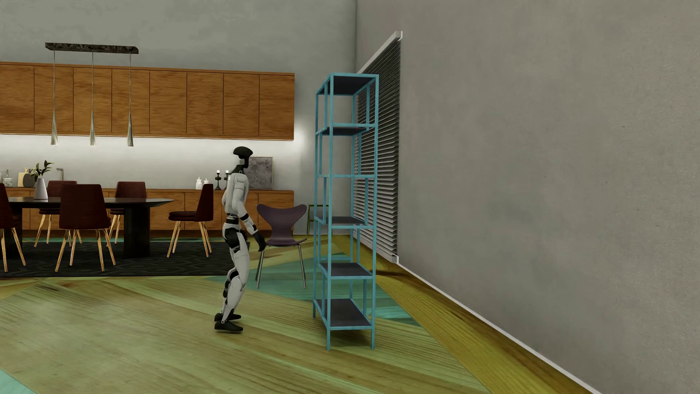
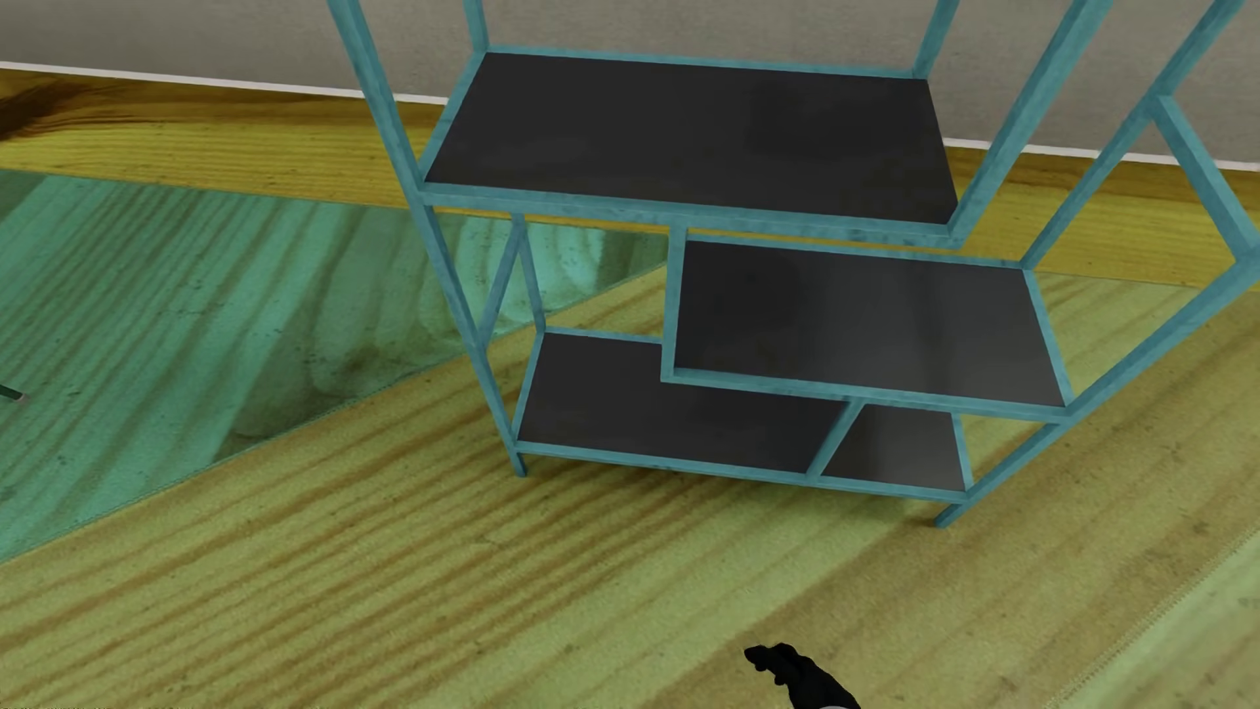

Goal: Walk to the shelves

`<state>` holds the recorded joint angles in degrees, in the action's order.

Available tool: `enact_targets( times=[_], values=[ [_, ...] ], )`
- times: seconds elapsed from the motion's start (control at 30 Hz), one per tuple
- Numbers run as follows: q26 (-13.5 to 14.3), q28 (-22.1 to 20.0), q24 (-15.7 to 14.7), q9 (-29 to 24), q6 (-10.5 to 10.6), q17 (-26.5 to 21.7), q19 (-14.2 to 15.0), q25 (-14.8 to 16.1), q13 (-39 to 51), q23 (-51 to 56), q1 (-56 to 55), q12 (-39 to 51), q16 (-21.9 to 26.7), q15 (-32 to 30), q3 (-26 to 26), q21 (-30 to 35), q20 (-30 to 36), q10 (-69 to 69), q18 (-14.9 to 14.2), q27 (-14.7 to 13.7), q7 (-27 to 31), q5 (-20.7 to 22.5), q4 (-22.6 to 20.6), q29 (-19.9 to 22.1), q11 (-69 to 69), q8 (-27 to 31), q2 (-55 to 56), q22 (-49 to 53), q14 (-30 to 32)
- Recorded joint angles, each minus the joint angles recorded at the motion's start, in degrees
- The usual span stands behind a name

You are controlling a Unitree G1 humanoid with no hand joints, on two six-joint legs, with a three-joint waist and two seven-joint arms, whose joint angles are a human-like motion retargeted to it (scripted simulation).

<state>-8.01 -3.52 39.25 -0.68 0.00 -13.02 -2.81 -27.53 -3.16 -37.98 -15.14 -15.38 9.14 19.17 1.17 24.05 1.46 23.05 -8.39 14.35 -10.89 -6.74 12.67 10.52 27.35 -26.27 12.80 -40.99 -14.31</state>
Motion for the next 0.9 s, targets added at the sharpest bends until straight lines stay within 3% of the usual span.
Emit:
enact_targets(
  times=[0.1, 0.23, 0.4, 0.47, 0.57, 0.63, 0.8, 0.9],
  values=[
    [0.51, 0.72, 0.11, -0.34, -0.05, -0.02, 0.11, 0.62, -2.18, -3.61, -0.35, -0.42, 0.24, 0.15, 0.24, -0.11, 1.07, 0.15, 0.07, 2.41, 0.14, -0.44, -0.27, -0.09, 0.57, -0.25, 0.38, 0.61, -0.18],
    [0.60, -0.01, -0.30, -0.54, -0.07, -0.60, 0.38, 1.32, -4.32, -9.89, -0.54, -0.37, 0.33, 0.03, 0.27, 2.23, 1.76, -0.12, 0.12, 5.24, 0.42, -0.82, -0.70, -4.19, 0.40, -0.62, 0.45, 1.01, -0.18],
    [0.84, 0.79, -0.46, -0.61, -0.08, -1.11, 0.72, 1.91, -4.34, -12.64, -0.38, 0.15, 1.15, -0.25, 0.28, 4.85, 4.19, -0.61, 0.30, 5.53, 0.22, -1.19, -1.08, -5.83, 0.38, -0.57, 0.58, 1.02, -0.09],
    [0.10, 1.17, -0.57, -0.49, -0.08, -1.32, 0.90, 1.48, -2.89, -11.76, -0.01, 2.02, 0.81, -0.66, 0.21, 6.30, 4.75, -0.64, 0.56, 5.06, 0.16, -1.39, -1.29, -6.38, 0.29, -0.50, 0.25, -0.22, 0.30],
    [-3.09, 0.82, -0.57, -0.30, -0.05, -0.17, 0.98, 1.34, 0.44, -10.56, 0.58, 7.25, -1.15, -0.45, -0.05, 6.73, 4.49, -0.31, 0.94, 5.52, -0.09, -1.50, -1.43, -4.22, -0.03, -0.49, -0.58, -4.53, -0.20],
    [-3.46, 0.97, 0.31, -0.33, 0.00, 1.34, 1.05, 1.24, 3.81, -10.75, 0.83, 9.60, -2.19, -0.69, -0.15, 7.28, 5.01, 0.03, 1.12, 6.14, -0.17, -1.55, -1.45, -4.60, -0.07, -0.38, -0.98, -5.57, -0.07],
    [2.51, 0.45, -0.84, -0.23, 0.14, 2.70, 1.17, 0.59, 6.72, -2.45, 1.58, 9.48, -3.02, -0.93, -0.62, 6.07, 6.72, -0.38, 1.66, 2.00, -1.04, -1.43, -1.44, -1.63, -0.62, -0.01, -1.45, 1.60, -0.15],
    [2.11, -0.41, -2.12, -0.11, 0.32, 3.24, 1.19, 0.55, 5.83, 0.54, 2.38, 8.69, -3.91, -1.27, -0.89, 5.19, 5.76, -1.14, 1.72, 1.23, -1.40, -1.11, -1.32, -1.02, -1.32, 0.11, -2.06, 3.42, -0.12]
  ],
)
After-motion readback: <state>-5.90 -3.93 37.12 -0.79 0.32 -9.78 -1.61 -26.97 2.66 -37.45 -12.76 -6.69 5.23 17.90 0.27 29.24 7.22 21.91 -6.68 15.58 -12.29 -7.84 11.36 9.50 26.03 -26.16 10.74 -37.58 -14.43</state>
